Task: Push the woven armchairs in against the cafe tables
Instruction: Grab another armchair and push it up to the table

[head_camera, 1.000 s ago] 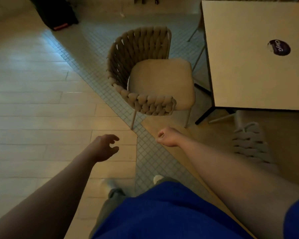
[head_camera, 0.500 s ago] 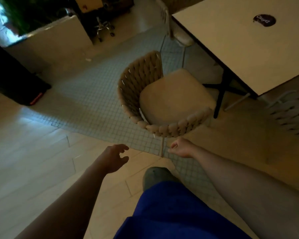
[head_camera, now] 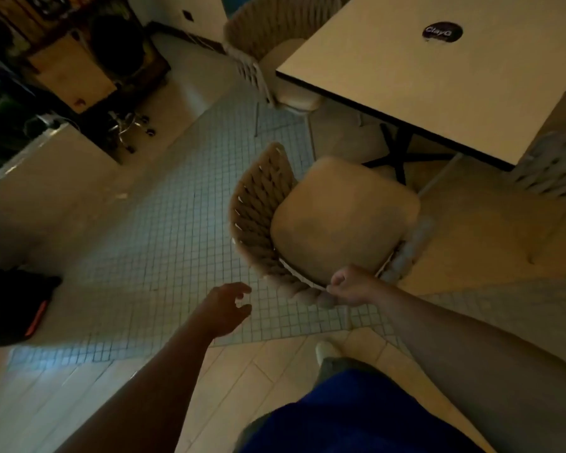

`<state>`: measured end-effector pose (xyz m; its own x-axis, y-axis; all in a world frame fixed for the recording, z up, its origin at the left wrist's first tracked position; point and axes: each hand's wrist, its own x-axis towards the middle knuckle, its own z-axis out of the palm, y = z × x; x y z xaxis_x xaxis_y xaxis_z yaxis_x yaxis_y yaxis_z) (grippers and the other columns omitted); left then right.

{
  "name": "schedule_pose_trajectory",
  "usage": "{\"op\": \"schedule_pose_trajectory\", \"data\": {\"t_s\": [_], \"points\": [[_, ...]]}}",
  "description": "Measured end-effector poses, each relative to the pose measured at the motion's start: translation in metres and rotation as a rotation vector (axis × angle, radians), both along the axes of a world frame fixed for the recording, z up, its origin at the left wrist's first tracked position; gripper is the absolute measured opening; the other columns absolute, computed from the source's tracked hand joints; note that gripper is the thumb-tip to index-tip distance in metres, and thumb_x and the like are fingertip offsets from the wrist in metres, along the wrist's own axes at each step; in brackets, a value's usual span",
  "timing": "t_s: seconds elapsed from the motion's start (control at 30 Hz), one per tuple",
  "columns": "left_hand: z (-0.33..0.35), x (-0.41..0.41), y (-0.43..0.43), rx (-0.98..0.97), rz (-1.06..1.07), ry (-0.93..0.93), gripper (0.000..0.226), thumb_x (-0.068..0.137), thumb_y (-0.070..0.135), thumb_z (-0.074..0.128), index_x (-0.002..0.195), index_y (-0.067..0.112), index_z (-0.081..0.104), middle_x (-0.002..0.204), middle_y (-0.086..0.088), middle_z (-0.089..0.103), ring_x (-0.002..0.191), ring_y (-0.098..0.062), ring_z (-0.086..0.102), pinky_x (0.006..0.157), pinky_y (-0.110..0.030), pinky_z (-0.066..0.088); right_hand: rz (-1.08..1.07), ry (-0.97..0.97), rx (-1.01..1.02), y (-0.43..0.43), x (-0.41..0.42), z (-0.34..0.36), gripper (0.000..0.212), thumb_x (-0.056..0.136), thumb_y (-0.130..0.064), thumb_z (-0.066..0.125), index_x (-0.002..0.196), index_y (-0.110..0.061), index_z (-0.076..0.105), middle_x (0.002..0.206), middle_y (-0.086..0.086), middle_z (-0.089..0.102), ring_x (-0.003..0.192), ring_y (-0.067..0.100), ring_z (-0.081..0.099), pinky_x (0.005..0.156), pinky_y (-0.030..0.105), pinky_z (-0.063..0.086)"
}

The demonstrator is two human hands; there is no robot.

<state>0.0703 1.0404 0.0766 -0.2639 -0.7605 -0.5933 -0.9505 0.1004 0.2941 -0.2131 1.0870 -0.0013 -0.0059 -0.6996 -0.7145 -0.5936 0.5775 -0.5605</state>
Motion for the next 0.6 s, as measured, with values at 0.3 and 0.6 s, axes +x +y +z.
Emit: {"op": "schedule_pose_trajectory", "data": {"t_s": [0.3, 0.6], "points": [[-0.038, -0.007, -0.119, 0.13, -0.458, -0.029, 0.051, 0.096, 0.03, 0.062, 0.145, 0.02, 0.049, 0.144, -0.003, 0.054, 0.126, -0.018, 0.054, 0.107, -0.031, 0.045, -0.246, 0.088, -0.005, -0.019, 0.051, -0.018, 0.033, 0.098, -0.032, 0.055, 0.075, -0.011, 0.046, 0.063, 0.007, 0.038, 0.064, 0.027, 0.049, 0.06, 0.033, 0.028], [-0.092, 0.001, -0.199, 0.284, -0.773, -0.041, 0.046, 0.094, 0.038, 0.064, 0.135, 0.019, 0.058, 0.139, -0.006, 0.057, 0.121, -0.021, 0.058, 0.104, -0.035, 0.048, -0.506, 0.147, 0.011, -0.048, 0.145, -0.05, 0.037, 0.095, -0.039, 0.06, 0.124, -0.017, 0.062, 0.113, 0.004, 0.065, 0.106, 0.018, 0.063, 0.092, 0.035, 0.052]]}}
